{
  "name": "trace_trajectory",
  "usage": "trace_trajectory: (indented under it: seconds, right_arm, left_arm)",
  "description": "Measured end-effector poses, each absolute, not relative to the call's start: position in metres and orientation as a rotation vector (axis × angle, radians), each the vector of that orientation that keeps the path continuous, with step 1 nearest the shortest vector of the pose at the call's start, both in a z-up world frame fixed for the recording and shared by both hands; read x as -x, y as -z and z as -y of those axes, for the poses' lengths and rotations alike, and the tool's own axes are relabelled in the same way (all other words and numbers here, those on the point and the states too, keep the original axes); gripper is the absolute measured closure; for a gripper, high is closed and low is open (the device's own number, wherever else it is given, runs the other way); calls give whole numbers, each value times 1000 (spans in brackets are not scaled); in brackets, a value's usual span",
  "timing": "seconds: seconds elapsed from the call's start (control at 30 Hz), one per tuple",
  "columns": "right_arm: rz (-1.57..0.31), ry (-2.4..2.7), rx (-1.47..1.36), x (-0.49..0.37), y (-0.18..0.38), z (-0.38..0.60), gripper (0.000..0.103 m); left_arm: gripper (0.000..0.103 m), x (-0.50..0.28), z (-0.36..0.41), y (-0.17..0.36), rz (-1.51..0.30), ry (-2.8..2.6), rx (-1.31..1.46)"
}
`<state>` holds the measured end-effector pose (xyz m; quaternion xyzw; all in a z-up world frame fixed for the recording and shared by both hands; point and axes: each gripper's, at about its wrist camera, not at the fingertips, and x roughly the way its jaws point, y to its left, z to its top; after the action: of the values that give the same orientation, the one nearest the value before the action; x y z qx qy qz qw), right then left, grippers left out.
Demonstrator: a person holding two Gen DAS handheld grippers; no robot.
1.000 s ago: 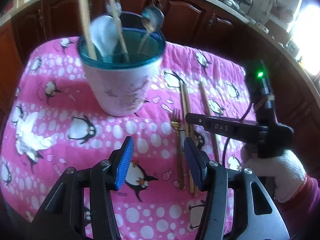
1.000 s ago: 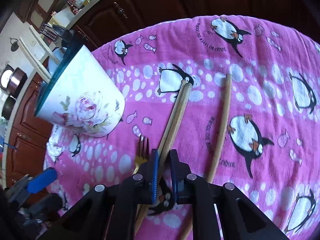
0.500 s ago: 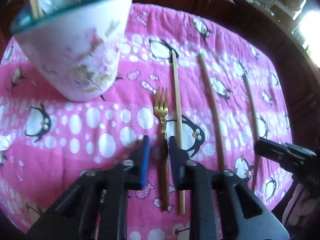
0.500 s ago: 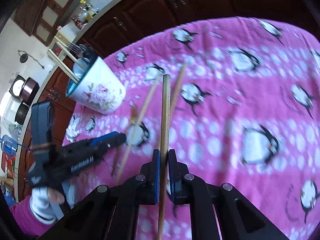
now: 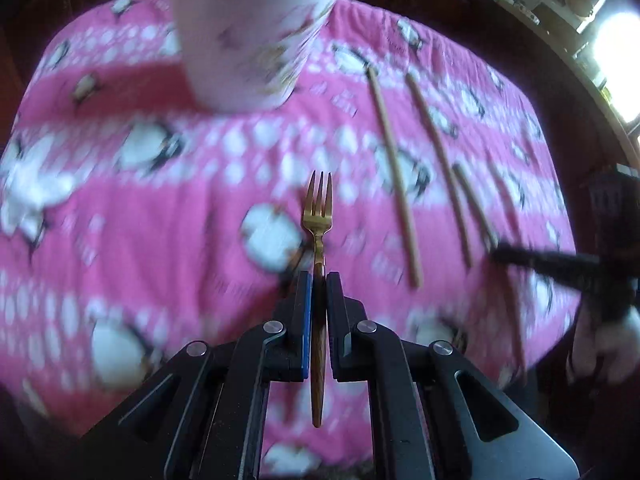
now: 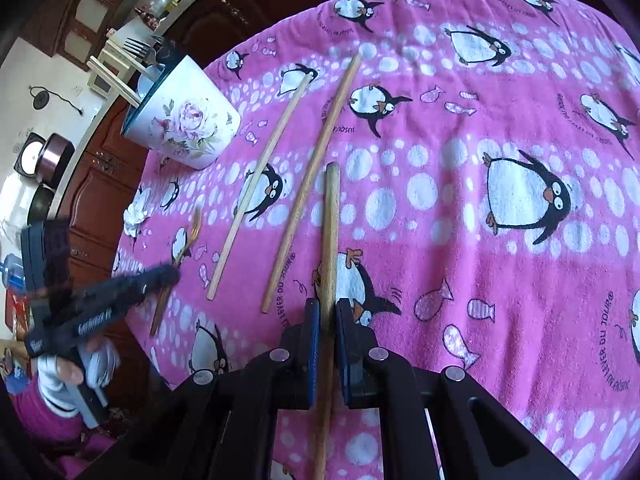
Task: Organize utensils
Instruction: 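Grasp the gold fork with the left tool while the right tool holds the chopstick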
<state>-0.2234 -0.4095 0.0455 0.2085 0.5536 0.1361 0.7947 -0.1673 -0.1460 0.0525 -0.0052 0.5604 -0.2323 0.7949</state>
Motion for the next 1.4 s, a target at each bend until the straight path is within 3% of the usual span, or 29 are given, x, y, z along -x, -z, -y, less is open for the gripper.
trace_trajectory:
  seconds: [0.1, 0.17, 0.2, 0.47, 0.93, 1.03, 1.07, 1.13, 1.2, 1.4]
  right_arm:
    - [-1180, -286, -451, 218, -50, 412, 88]
    - [-1174, -279, -446, 212, -53, 413, 88]
    - [-1168, -280, -447, 210, -55, 414, 88]
    - [-1157, -295, -428, 192, -57, 414, 88]
    - [-1213, -335, -363, 157, -47, 406, 88]
    - [-1228, -330, -327, 150, -46, 401, 88]
    - [-1228, -330, -310, 148, -45, 398, 88]
    - [-1220, -336, -282, 146, -45, 395, 88]
    - [-1214, -332, -273, 145, -46, 393, 94]
    - [-1169, -337, -274, 156, -60, 394, 95]
  left_arm:
    - [93, 173, 133, -53, -1212, 518, 16]
    - [82, 169, 126, -56, -1204, 534, 31]
    - [81, 165, 123, -58, -1195, 534, 36]
    - [80, 124, 140, -60, -1125, 647, -77]
    - [80, 111, 170, -46, -1200, 873, -243]
    - [82, 112, 172, -46, -1194, 881, -275]
    - [87, 112, 174, -45, -1190, 876, -285]
    - [90, 112, 174, -45, -1182, 862, -295]
    - [91, 112, 172, -45, -1180, 840, -271]
    - [102, 119, 152, -61, -1128, 781, -202]
